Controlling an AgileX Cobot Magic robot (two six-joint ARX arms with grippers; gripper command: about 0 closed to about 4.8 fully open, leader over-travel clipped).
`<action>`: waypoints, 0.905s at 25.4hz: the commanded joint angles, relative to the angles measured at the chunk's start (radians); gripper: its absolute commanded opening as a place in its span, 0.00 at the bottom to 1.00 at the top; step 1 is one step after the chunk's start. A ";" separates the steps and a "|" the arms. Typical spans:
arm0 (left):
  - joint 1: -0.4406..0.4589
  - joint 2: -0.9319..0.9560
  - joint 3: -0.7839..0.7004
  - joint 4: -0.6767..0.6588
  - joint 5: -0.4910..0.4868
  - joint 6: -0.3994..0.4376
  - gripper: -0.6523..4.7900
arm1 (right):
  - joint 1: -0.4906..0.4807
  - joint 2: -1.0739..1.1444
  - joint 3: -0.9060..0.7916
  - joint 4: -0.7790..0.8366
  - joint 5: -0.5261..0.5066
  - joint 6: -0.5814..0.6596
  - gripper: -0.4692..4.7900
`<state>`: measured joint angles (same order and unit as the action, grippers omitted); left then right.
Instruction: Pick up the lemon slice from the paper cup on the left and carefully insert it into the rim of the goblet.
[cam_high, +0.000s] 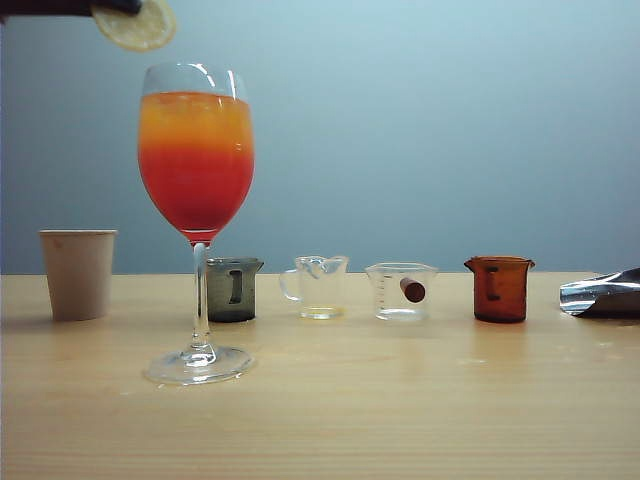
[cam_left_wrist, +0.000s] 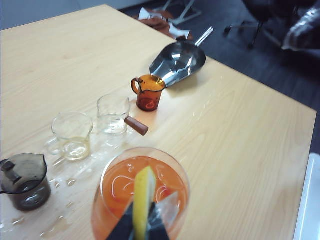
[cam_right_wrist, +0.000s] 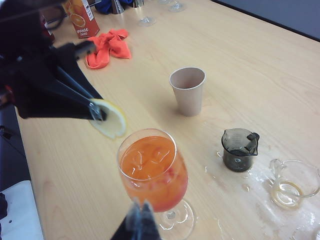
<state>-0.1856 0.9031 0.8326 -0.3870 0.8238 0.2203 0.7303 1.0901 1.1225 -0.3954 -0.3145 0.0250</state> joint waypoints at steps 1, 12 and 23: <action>0.000 -0.003 0.061 -0.080 -0.025 0.042 0.11 | 0.000 -0.005 0.004 0.009 0.001 -0.003 0.09; -0.034 0.005 0.066 -0.165 -0.110 0.143 0.11 | 0.001 -0.005 0.003 0.009 -0.001 -0.003 0.09; -0.068 0.032 0.066 -0.122 -0.140 0.131 0.11 | 0.000 -0.005 0.003 0.009 0.001 -0.004 0.09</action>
<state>-0.2543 0.9298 0.8974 -0.4980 0.6849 0.3515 0.7307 1.0897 1.1225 -0.3950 -0.3141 0.0246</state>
